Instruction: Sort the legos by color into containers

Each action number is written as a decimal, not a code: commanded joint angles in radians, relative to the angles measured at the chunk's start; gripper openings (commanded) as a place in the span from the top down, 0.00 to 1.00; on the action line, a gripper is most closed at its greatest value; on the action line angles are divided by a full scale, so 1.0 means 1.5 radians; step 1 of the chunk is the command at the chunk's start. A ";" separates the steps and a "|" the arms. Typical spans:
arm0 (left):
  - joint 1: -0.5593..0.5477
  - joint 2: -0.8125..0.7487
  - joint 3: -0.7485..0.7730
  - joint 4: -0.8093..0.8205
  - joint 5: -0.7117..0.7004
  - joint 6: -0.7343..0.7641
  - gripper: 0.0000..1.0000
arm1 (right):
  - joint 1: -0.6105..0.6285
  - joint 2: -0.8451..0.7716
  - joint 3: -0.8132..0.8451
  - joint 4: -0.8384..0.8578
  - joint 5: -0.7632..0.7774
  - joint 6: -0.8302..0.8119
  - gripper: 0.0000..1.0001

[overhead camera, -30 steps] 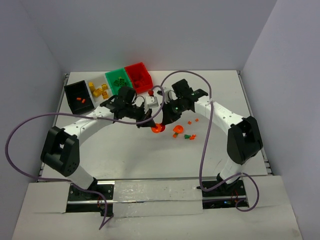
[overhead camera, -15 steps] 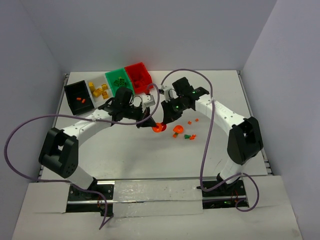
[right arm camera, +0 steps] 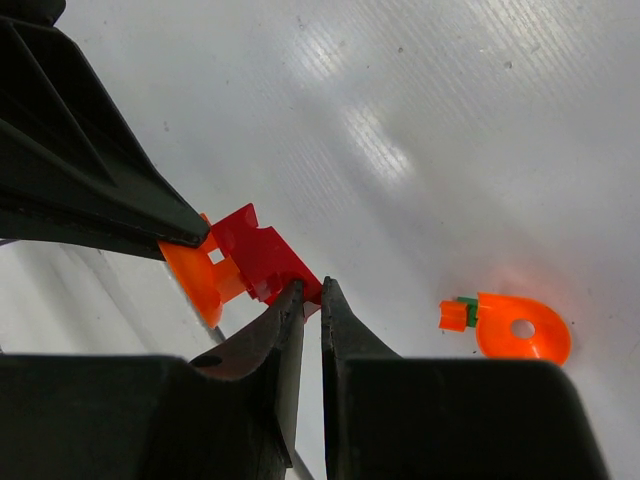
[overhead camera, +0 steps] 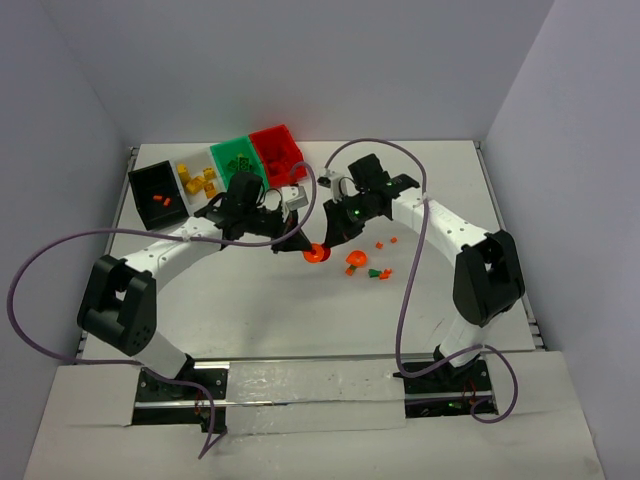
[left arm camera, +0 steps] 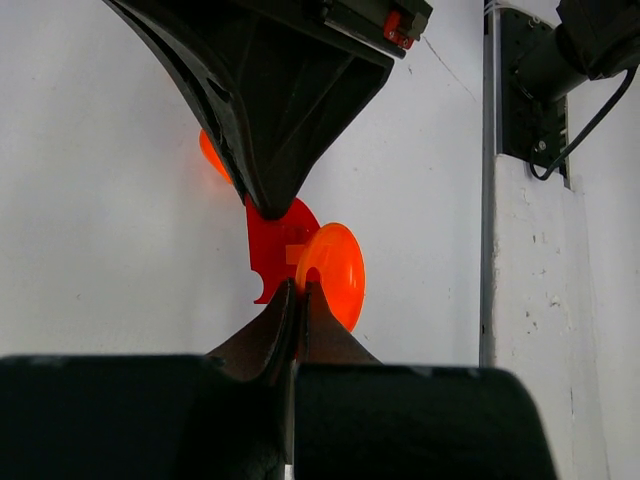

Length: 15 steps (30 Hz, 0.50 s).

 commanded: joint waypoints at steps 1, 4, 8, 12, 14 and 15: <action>0.001 -0.030 0.043 0.086 0.099 -0.039 1.00 | -0.017 0.033 -0.021 0.014 0.066 -0.019 1.00; 0.001 -0.016 0.061 0.046 0.051 -0.038 1.00 | -0.018 0.022 -0.005 0.005 0.071 -0.019 1.00; 0.001 0.030 0.093 -0.051 -0.008 -0.019 1.00 | -0.020 -0.010 0.027 -0.015 0.070 -0.012 1.00; 0.006 0.066 0.093 -0.085 -0.015 -0.057 1.00 | -0.019 -0.041 0.051 -0.019 0.080 0.002 1.00; 0.017 0.074 0.082 -0.060 0.003 -0.107 1.00 | -0.020 -0.062 0.051 -0.007 0.094 0.006 1.00; 0.024 0.075 0.081 -0.049 0.006 -0.132 1.00 | -0.019 -0.063 0.049 -0.001 0.102 0.008 1.00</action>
